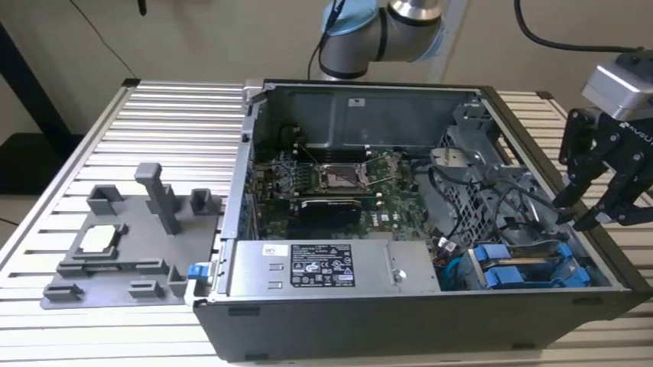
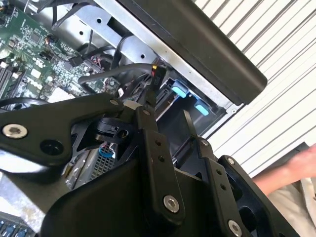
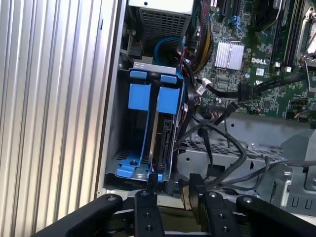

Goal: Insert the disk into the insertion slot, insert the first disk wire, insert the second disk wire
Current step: 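Insert the first disk wire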

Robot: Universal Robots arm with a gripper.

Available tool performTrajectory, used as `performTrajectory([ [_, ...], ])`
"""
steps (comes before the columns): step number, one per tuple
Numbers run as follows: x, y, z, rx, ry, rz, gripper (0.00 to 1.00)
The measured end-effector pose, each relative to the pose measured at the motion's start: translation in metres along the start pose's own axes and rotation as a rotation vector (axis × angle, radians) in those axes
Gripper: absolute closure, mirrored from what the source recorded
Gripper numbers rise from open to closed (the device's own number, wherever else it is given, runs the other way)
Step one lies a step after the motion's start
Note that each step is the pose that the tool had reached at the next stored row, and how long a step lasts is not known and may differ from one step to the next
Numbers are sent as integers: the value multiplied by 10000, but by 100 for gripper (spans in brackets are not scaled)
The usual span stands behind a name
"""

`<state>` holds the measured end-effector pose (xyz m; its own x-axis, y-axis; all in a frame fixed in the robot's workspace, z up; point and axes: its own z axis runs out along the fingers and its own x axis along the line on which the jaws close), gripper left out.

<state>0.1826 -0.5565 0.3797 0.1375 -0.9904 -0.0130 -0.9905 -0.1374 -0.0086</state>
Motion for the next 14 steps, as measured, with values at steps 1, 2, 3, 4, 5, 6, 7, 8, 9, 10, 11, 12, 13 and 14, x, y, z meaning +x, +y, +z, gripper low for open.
performTrajectory([
  [1, -2, -11, 8, 0, -1, -31, 61],
  [2, -3, -21, 16, 0, -2, -66, 61],
  [3, -3, -31, 23, 0, -4, -112, 61],
  [4, -4, -40, 30, 0, -3, -157, 61],
  [5, -8, -45, 39, 0, -2, -201, 61],
  [6, -14, -51, 48, -1, -2, -239, 61],
  [7, -21, -58, 58, -1, -3, -268, 61],
  [8, -31, -65, 66, -1, -4, -295, 61],
  [9, -43, -70, 75, -1, -4, -322, 61],
  [10, -55, -75, 83, -1, -4, -345, 61],
  [11, -70, -80, 89, -2, -4, -364, 61],
  [12, -84, -85, 94, -2, -4, -382, 61],
  [13, -98, -91, 99, -2, -5, -401, 61],
  [14, -107, -97, 103, -3, -4, -424, 61],
])
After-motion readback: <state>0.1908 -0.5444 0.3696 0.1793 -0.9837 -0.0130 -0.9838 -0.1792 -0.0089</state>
